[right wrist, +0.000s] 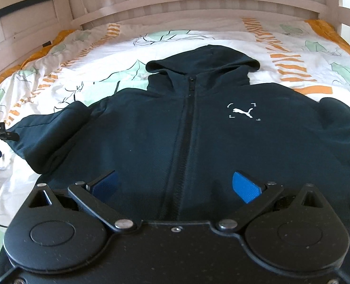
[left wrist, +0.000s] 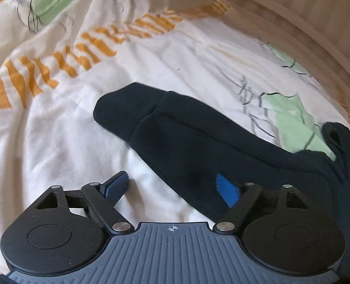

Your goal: Fold large clothes

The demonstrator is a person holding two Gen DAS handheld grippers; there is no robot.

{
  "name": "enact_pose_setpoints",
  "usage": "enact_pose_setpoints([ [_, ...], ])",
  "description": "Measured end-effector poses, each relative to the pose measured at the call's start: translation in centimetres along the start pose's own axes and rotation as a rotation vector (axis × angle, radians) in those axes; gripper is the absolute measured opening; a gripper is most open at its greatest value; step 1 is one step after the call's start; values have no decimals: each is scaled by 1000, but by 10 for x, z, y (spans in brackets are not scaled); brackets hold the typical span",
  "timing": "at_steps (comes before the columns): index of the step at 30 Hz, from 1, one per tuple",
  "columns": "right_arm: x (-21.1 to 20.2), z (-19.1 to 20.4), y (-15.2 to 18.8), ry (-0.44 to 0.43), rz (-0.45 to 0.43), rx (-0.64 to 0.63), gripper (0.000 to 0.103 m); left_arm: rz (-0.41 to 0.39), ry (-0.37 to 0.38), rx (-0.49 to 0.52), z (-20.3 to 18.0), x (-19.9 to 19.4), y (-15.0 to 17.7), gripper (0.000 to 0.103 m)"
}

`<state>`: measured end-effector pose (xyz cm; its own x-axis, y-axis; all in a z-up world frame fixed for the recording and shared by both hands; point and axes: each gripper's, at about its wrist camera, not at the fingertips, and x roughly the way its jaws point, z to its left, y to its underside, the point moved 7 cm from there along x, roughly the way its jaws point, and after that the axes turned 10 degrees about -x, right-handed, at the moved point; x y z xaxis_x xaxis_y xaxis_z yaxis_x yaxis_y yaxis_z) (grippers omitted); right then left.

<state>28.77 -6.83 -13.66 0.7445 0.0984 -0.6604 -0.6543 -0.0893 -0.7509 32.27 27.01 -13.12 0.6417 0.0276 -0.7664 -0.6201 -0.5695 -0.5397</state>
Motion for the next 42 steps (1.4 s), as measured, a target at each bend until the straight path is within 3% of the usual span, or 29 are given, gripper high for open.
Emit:
enact_pose_setpoints([
  [3,3,5,5,-5,14,-15,102,-18,22,-19,3,5,-8,76],
  [4,4,6,6,-4,16,-24,102,-24,32,-26,3,7,-11,67],
  [6,4,6,8,-2,19,-34,102,-48,47,-39,3,6,-16,19],
  [9,1,2,9,-5,22,-23,102,-79,64,-15,-6,-5,-22,8],
  [15,-13,-15,9,6,1,1,102,-169,152,111,-61,-61,-28,8],
  [20,-31,-35,17,20,-7,34,102,-237,258,270,-140,-113,-20,8],
  [24,-47,-54,23,45,-24,52,102,-253,345,391,-210,-133,8,8],
  [33,-70,-98,38,104,-51,134,102,-113,446,533,-318,-90,124,9],
  [35,-70,-106,43,112,-49,159,102,-78,444,545,-327,-72,150,12],
  [38,-71,-115,49,121,-44,189,102,-9,447,537,-335,-46,184,26],
  [42,-72,-125,55,136,-45,209,102,110,450,558,-334,-27,213,26],
])
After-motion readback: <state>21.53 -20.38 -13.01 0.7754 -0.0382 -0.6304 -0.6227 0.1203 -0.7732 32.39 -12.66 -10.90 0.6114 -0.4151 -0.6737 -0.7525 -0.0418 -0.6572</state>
